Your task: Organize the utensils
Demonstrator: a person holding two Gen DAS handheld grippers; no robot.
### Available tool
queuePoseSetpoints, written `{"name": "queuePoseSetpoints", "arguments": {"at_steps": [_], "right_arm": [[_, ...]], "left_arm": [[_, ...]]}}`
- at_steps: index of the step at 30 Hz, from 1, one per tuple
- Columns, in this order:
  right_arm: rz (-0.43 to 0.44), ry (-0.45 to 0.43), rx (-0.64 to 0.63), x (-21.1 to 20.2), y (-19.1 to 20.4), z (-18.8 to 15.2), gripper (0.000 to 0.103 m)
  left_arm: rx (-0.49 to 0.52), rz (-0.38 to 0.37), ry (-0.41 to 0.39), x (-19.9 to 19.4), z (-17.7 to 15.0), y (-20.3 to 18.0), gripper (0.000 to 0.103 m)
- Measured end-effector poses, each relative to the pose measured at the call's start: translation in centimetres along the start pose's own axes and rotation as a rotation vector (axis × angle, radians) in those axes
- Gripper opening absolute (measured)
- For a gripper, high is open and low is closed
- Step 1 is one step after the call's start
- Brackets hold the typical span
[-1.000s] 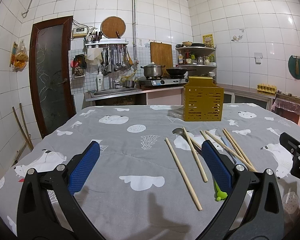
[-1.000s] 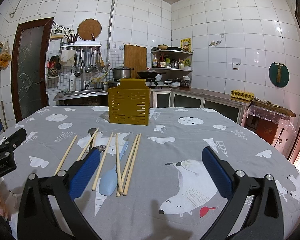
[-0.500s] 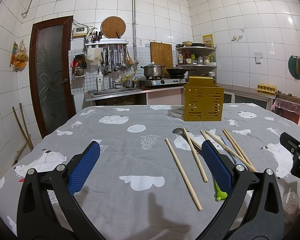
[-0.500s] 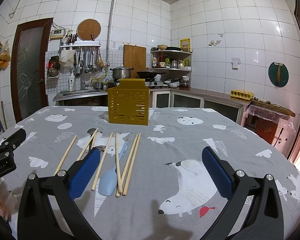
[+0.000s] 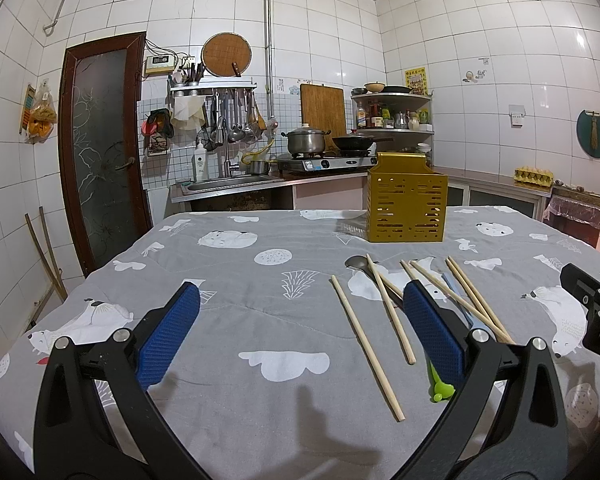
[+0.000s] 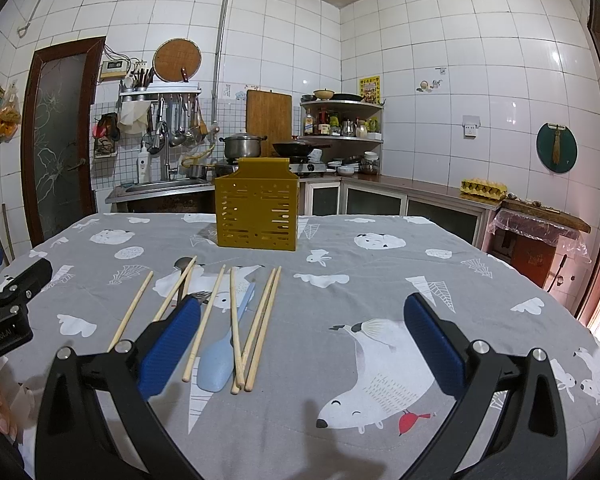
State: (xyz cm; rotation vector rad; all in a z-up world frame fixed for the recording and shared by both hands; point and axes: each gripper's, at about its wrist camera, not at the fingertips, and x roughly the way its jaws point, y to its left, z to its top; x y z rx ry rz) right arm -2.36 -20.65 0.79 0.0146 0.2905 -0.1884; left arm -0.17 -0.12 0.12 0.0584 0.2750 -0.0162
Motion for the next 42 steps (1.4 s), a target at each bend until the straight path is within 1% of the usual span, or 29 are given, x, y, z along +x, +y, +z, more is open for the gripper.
{"name": "queuePoseSetpoints", "arguments": {"at_steps": [23, 35, 39, 42], "right_arm": [[-0.001, -0.001, 0.001, 0.0, 0.0, 0.0, 0.099], [-0.012, 0.005, 0.016, -0.1, -0.9, 0.5, 0.099], [-0.02, 0.002, 0.024, -0.2, -1.0, 0.6, 0.099], [-0.003, 0.015, 0.019, 0.0, -0.9, 0.6, 0.099]], "left_arm": [[0.0, 0.001, -0.001, 0.0, 0.0, 0.0, 0.098], [0.002, 0.006, -0.016, -0.2, 0.1, 0.2, 0.098], [-0.008, 0.008, 0.002, 0.0, 0.2, 0.5, 0.098], [-0.031, 0.01, 0.037, 0.6, 0.4, 1.0, 0.098]]}}
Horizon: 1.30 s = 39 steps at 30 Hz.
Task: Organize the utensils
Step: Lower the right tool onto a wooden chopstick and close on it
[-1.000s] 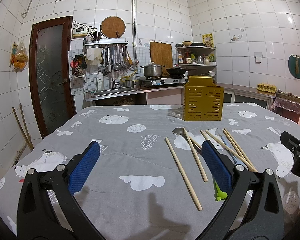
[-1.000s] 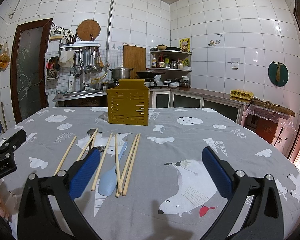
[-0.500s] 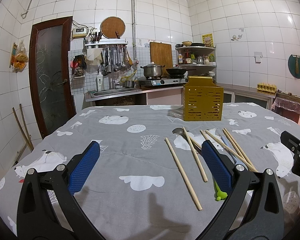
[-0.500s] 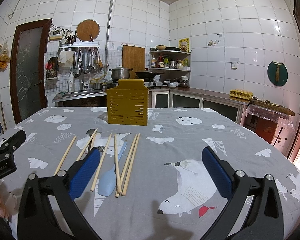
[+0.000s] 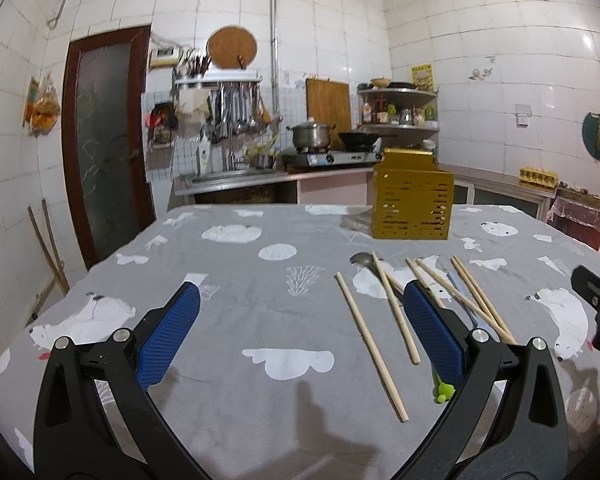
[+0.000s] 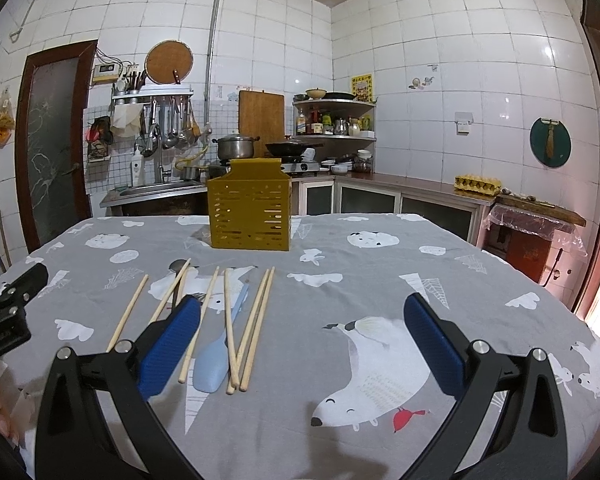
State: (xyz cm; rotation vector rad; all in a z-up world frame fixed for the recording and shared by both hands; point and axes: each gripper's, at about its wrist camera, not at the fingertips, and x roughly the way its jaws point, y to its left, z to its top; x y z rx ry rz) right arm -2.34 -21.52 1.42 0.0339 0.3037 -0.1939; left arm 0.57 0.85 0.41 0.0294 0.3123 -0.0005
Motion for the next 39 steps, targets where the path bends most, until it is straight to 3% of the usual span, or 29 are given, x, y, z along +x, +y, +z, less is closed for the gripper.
{"name": "queuePoseSetpoints", "arguments": {"at_steps": [5, 13, 19, 24, 25, 28, 31, 39], "right_arm": [[-0.002, 0.046, -0.027, 1.6, 0.5, 1.1, 0.099], [0.022, 0.065, -0.011, 5.9, 0.1, 5.4, 0.099], [0.002, 0.169, -0.016, 11.7, 0.3, 7.1, 0.099], [-0.007, 0.329, 0.019, 17.8, -0.3, 6.2, 0.098], [-0.002, 0.351, 0.023, 18.6, -0.3, 5.9, 0.097], [0.007, 0.418, 0.015, 21.2, 0.0, 4.8, 0.079], [0.008, 0.452, -0.001, 23.1, 0.4, 4.4, 0.074], [0.039, 0.567, 0.012, 26.6, 1.1, 2.7, 0.058]], "left_arm": [[-0.024, -0.003, 0.035, 2.0, 1.8, 0.7, 0.098], [-0.013, -0.057, 0.071, 6.9, 6.8, 0.3, 0.098], [-0.004, -0.092, 0.188, 12.7, 8.3, -0.2, 0.098], [-0.001, -0.093, 0.321, 16.6, 7.9, -0.6, 0.098], [0.012, -0.083, 0.352, 17.4, 7.5, -0.9, 0.098], [0.025, -0.067, 0.44, 19.5, 5.9, -1.4, 0.093], [0.003, -0.071, 0.509, 20.7, 4.5, -1.3, 0.085], [0.022, -0.076, 0.596, 22.8, 2.1, -2.1, 0.073]]}}
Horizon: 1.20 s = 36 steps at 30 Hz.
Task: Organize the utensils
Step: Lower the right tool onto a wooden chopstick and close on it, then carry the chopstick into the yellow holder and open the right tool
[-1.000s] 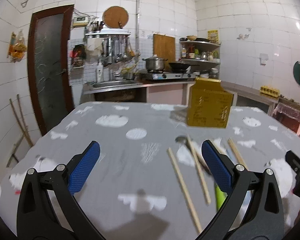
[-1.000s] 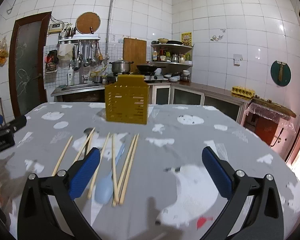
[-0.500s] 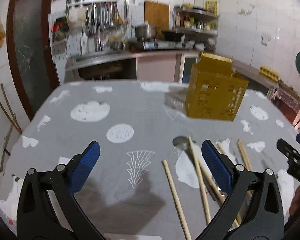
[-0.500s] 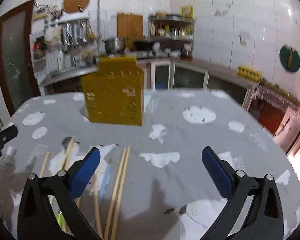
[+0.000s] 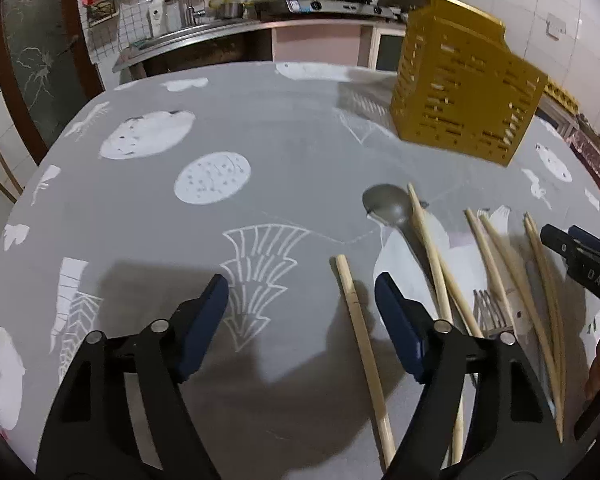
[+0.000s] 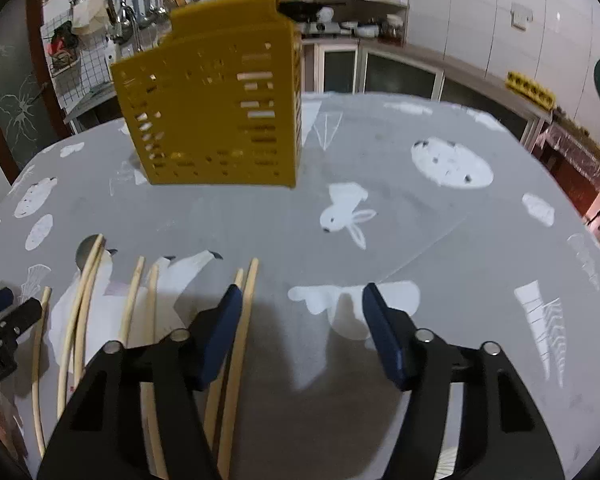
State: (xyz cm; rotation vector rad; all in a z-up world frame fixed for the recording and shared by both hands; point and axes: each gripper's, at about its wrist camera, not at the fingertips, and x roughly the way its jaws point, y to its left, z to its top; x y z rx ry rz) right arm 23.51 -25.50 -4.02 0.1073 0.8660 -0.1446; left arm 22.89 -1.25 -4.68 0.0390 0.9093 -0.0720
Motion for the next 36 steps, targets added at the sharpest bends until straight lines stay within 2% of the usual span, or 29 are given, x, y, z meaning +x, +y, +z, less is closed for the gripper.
{"name": "queuePoseSetpoints", "arguments": {"at_steps": [5, 7, 10, 12, 16, 18, 19, 30, 34, 36], "right_arm": [[0.009, 0.008, 0.001, 0.1, 0.5, 0.0, 0.055], [-0.023, 0.018, -0.027, 0.3, 0.9, -0.1, 0.051], [0.006, 0.049, -0.006, 0.7, 0.9, -0.3, 0.045], [-0.007, 0.049, -0.021, 0.8, 1.3, -0.2, 0.041], [-0.005, 0.058, -0.004, 1.4, 1.7, 0.3, 0.028], [0.002, 0.06, -0.002, 1.4, 1.8, 0.4, 0.016], [0.006, 0.06, -0.005, 1.3, 2.0, 0.4, 0.014], [0.04, 0.081, 0.024, 1.8, 1.4, 1.1, 0.008], [0.053, 0.077, 0.037, 1.5, 1.1, 1.3, 0.006], [0.045, 0.059, 0.033, 0.9, 1.0, 1.3, 0.006]], "left_arm": [[0.011, 0.015, 0.017, 0.9, -0.2, -0.1, 0.073], [0.02, 0.019, 0.014, 0.8, -0.3, -0.2, 0.073], [0.014, 0.015, 0.022, 0.9, -0.2, 0.0, 0.071], [0.008, 0.009, 0.025, 0.9, -0.1, 0.1, 0.068], [-0.003, 0.003, 0.031, 1.1, 0.2, 0.1, 0.059], [0.002, 0.008, 0.034, 1.2, 0.3, 0.0, 0.056], [0.003, 0.007, 0.038, 1.2, 0.4, -0.1, 0.052], [0.051, 0.009, 0.089, 2.0, 1.7, -1.4, 0.026], [0.07, 0.006, 0.092, 2.0, 1.9, -1.9, 0.009], [0.071, 0.004, 0.091, 1.9, 2.0, -2.0, 0.008]]}}
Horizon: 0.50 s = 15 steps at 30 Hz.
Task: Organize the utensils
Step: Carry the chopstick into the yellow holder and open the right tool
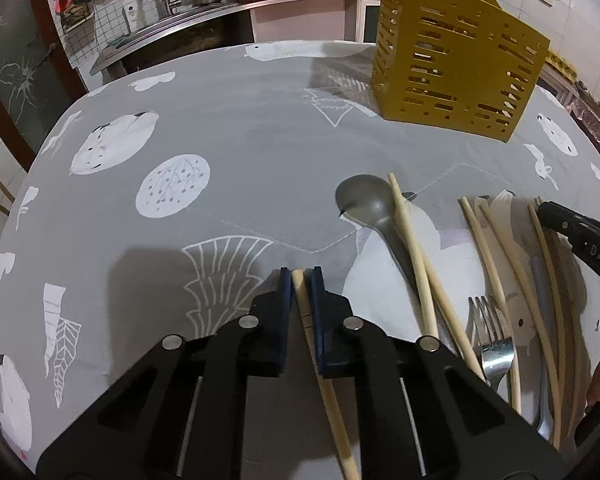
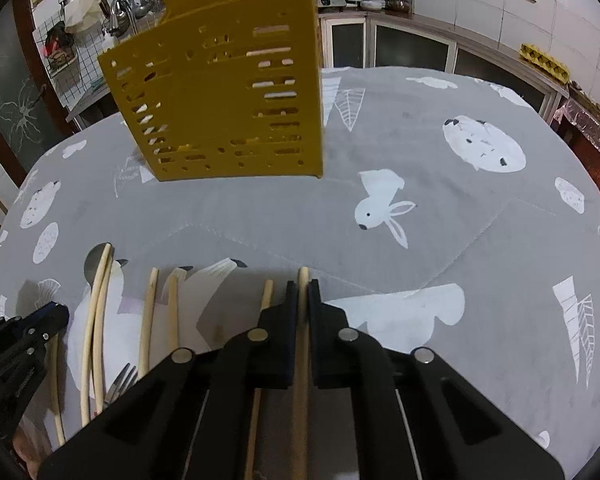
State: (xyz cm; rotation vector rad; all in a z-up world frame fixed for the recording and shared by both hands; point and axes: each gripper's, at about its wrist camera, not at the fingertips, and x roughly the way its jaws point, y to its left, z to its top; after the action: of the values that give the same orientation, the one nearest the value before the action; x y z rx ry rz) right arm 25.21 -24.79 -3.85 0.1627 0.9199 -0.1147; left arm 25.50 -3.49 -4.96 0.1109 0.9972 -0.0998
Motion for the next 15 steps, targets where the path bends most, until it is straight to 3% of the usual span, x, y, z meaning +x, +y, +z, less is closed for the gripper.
{"name": "queuePoseSetpoints", "arguments": {"at_steps": [7, 15], "right_arm": [[0.028, -0.077, 0.015, -3.0, -0.7, 0.5, 0.006], [0.045, -0.247, 0.01, -8.5, -0.5, 2.7, 0.006]], "left_arm": [[-0.001, -0.016, -0.047, -1.1, 0.4, -0.2, 0.006], [0.045, -0.002, -0.32, -8.0, 2.6, -1.4, 0.005]]}}
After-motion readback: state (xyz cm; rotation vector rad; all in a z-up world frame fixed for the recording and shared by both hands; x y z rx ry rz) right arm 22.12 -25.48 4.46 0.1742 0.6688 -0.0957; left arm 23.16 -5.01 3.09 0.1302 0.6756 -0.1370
